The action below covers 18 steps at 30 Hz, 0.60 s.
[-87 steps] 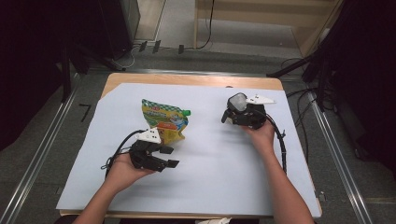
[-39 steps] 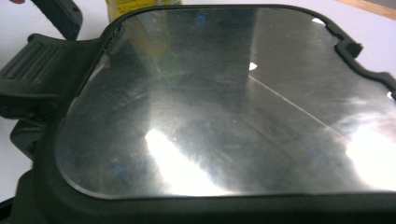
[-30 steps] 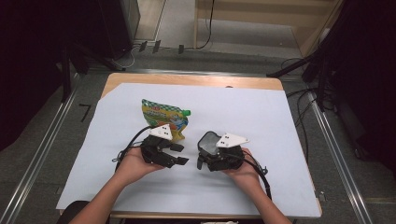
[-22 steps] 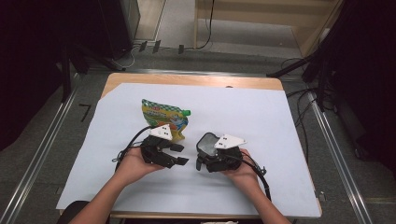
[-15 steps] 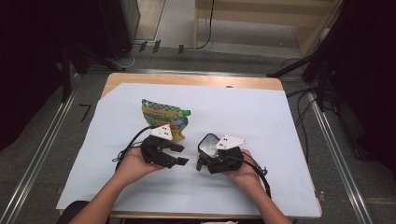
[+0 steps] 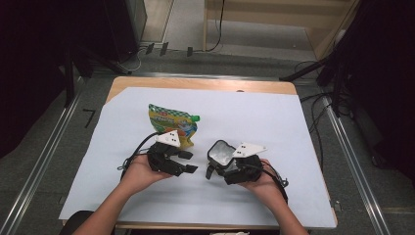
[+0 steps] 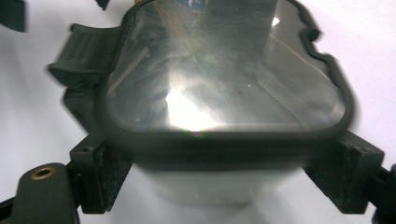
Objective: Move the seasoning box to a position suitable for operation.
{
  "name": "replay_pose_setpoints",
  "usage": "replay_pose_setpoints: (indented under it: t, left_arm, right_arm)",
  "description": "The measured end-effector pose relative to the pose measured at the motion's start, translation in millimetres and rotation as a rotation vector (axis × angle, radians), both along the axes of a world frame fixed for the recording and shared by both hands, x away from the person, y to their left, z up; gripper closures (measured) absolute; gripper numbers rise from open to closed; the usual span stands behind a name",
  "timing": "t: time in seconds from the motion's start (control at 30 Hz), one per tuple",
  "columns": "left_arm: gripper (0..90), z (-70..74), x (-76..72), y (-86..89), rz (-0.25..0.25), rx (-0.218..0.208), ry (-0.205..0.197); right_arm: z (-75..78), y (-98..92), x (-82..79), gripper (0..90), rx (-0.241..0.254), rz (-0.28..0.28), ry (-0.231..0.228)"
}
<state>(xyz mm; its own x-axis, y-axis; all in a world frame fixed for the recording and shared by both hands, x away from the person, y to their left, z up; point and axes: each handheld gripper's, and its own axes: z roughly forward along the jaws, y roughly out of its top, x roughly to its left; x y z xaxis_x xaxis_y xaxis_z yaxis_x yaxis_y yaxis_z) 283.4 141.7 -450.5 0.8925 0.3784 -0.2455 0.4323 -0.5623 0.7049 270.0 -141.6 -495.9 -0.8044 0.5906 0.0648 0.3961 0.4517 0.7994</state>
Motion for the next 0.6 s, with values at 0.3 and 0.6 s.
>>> replay_pose_setpoints:
  t: [0.3,0.6]
  left_arm:
    - [51.9,-2.5,0.6,-7.0,-0.025,0.012,0.019]
    - [73.5,-6.7,4.2,-15.2,-0.047,-0.007,0.078]
  right_arm:
    - [20.0,-34.5,-18.1,26.2,0.010,-0.021,0.003]
    - [25.6,-50.0,-14.7,40.5,0.028,-0.111,-0.016]
